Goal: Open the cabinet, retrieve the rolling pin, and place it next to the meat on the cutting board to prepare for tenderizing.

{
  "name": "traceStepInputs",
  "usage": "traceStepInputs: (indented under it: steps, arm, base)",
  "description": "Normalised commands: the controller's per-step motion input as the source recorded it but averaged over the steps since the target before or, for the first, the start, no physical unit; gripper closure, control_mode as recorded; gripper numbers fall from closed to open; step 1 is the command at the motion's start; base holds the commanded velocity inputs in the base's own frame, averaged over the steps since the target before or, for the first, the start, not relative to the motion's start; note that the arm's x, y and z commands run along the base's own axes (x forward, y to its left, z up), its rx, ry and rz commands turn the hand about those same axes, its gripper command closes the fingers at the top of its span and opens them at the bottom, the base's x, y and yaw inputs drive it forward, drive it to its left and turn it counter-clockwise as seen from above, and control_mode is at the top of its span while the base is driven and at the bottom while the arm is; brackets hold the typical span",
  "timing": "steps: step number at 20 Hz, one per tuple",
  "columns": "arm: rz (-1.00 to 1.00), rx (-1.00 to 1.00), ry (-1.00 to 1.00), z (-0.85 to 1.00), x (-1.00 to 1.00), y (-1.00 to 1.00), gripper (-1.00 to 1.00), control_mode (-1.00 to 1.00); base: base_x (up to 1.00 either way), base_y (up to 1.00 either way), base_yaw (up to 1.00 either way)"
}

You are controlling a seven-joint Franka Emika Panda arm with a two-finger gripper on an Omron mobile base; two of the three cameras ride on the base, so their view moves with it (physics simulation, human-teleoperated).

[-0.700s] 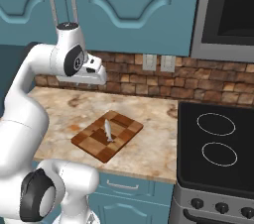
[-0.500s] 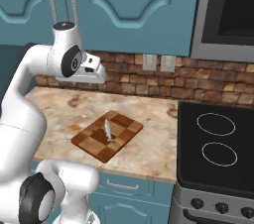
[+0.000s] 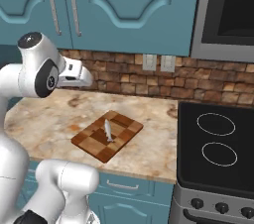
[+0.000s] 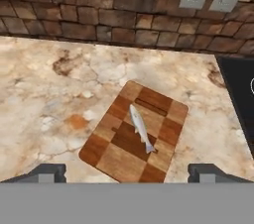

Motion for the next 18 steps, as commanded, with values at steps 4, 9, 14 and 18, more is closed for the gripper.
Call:
traceStepInputs:
  steps: [4,9,14,18]
  arm:
    - [0.00,0.00,-0.22,0.22,-0.41,0.07,-1.00,-1.00]
    - [0.00,0.00,-0.23,0.39,-0.38,0.02,-1.00,-1.00]
    - [0.00,-0.02,-0.20,0.45,-0.06,0.01,-1.00,-1.00]
    - [0.00,-0.07,-0.22,0.54,0.00,0.07,-1.00,-1.00]
  base:
    - [0.00,0.00,0.00]
    - [0.00,0.00,0.00]
    - [0.00,0.00,0.00]
    - [0.00,0.00,0.00]
